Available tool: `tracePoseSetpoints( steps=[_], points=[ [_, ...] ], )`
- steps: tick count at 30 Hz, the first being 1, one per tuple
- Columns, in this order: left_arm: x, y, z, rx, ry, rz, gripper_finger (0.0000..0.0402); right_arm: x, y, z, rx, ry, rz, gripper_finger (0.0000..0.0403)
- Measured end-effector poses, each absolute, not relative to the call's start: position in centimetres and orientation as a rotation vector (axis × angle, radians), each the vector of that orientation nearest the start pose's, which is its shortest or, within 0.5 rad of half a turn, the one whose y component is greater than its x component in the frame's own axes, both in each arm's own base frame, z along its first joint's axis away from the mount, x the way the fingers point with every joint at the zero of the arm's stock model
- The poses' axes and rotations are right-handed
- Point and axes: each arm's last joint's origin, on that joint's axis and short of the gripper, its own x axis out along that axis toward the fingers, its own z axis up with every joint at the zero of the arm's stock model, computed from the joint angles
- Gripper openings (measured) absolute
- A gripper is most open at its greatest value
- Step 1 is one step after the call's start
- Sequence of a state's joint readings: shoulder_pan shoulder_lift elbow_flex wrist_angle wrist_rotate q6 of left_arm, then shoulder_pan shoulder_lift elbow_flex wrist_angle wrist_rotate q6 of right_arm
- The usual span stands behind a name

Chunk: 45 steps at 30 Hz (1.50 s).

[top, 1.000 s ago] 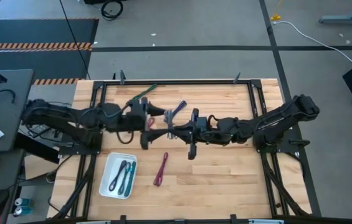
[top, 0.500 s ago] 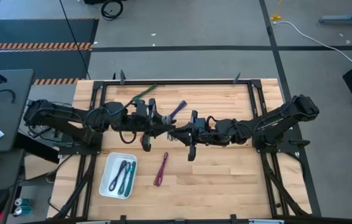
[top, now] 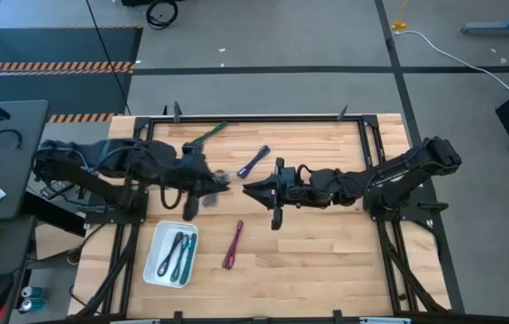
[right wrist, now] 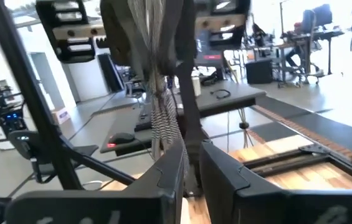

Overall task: Pick and place USB-C Cables
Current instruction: Put the white charger cable into the white bin, then put the purple charger cable into the white bin

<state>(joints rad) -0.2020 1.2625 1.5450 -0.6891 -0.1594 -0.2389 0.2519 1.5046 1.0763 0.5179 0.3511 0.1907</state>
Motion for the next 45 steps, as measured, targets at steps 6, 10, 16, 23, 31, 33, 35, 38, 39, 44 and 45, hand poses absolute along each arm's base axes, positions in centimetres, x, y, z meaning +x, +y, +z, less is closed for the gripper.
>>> tracePoseSetpoints(
  steps=[6, 10, 16, 23, 31, 33, 35, 38, 39, 44, 45],
  points=[
    [20.9, -4.2, 40.8, -0.369, 0.87, 0.219, 0.0035, 33.9, 6.4, 31.9, 0.257, -0.018, -0.161, 0.0056],
    [18.8, -4.8, 35.5, -0.43, 1.153, 0.515, 0.0032, 34.0, 5.9, 31.6, 0.259, 0.008, -0.188, 0.0056],
    [17.2, -8.0, 28.0, -0.807, 1.245, 0.592, 0.0033, 34.0, 5.8, 31.6, 0.257, 0.014, -0.192, 0.0056],
    [16.3, -11.5, 23.3, -1.191, 1.087, 0.598, 0.0037, 34.0, 5.8, 31.5, 0.254, 0.019, -0.192, 0.0056],
    [15.0, -12.2, 19.8, -1.314, 1.041, 0.688, 0.005, 34.1, 5.2, 31.5, 0.253, 0.018, -0.211, 0.0056],
    [14.8, -12.4, 19.4, -1.326, 1.042, 0.68, 0.0072, 34.1, 5.0, 31.5, 0.253, 0.018, -0.215, 0.0056],
    [14.8, -12.5, 19.1, -1.341, 1.041, 0.666, 0.0096, 34.1, 4.9, 31.5, 0.253, 0.017, -0.219, 0.0056],
    [14.7, -12.5, 18.9, -1.341, 1.071, 0.668, 0.013, 34.1, 4.9, 31.5, 0.253, 0.017, -0.219, 0.0056],
    [14.6, -12.4, 18.9, -1.335, 1.092, 0.671, 0.0142, 34.1, 4.9, 31.5, 0.253, 0.017, -0.22, 0.0056],
    [14.1, -12.4, 19.4, -1.345, 1.204, 0.618, 0.0197, 34.0, 4.9, 31.7, 0.258, 0.014, -0.214, 0.0056],
    [14.0, -12.4, 19.8, -1.352, 1.221, 0.59, 0.0206, 33.8, 4.9, 32.0, 0.288, 0.003, -0.209, 0.0054]
  ],
)
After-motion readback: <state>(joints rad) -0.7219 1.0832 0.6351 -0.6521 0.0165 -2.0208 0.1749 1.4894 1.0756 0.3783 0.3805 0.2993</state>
